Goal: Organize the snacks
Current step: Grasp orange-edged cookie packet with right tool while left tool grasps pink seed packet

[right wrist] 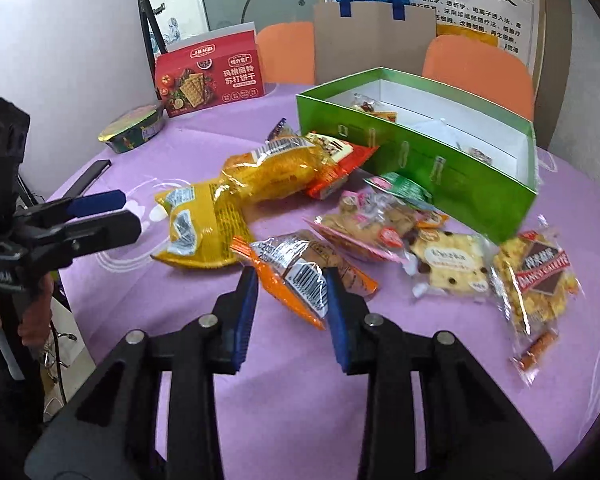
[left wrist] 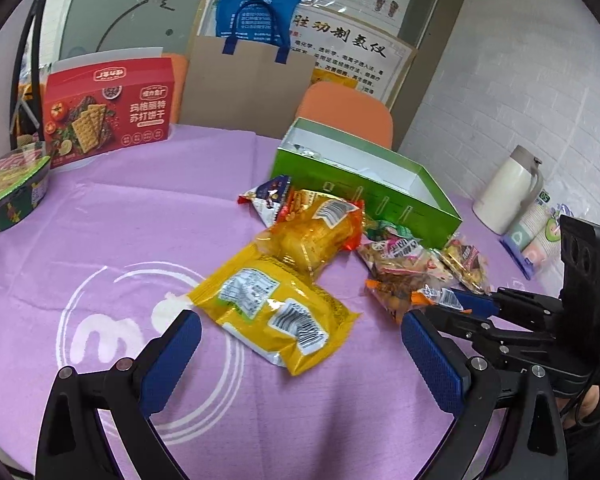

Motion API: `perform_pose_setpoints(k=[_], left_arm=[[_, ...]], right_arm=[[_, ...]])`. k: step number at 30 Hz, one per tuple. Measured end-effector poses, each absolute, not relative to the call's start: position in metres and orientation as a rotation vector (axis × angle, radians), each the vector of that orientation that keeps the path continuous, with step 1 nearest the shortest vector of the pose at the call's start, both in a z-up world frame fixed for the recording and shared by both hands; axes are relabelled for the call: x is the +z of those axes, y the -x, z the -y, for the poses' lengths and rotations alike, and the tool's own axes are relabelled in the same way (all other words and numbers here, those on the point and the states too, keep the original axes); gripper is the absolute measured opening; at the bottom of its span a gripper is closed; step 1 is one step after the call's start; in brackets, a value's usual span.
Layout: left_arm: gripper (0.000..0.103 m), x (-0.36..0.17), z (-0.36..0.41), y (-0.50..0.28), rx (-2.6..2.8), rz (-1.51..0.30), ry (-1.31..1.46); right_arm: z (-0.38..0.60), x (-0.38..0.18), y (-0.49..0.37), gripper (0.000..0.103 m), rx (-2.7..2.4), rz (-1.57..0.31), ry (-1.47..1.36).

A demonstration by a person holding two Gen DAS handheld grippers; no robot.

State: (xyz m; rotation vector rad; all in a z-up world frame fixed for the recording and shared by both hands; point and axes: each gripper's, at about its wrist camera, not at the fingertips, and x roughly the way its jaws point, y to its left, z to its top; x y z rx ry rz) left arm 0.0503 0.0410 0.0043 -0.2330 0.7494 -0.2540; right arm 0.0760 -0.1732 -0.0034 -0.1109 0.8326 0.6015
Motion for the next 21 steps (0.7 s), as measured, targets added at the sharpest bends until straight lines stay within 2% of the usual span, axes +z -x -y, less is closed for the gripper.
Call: perform_pose_setpoints(k=[11,13,15,21], left_arm=[[0.102,0.008,0.05,-0.101,-0.435,-0.788,0.143],[0.102,0.009,0.066,-0.116,-0.445,-0.8,0.124],[0.102,0.006,0.077,-0.129,-0.449,-0.814,0.11],[0.101,-0.016,0.076,-0.156,-0.423,-0.888,0.165]], right_arm=[[0.243,-0.019,-0.059,0.04,0.466,-0.885,0.031],[0.245,-0.018,-0.058,0.048,0.47,-0.88,0.017],[0.246,-0.018,-0.056,0.064,0.468,-0.874,0.017],[0.252,-0.023,-0.055,0.066,0.483,-0.885,-0.012]])
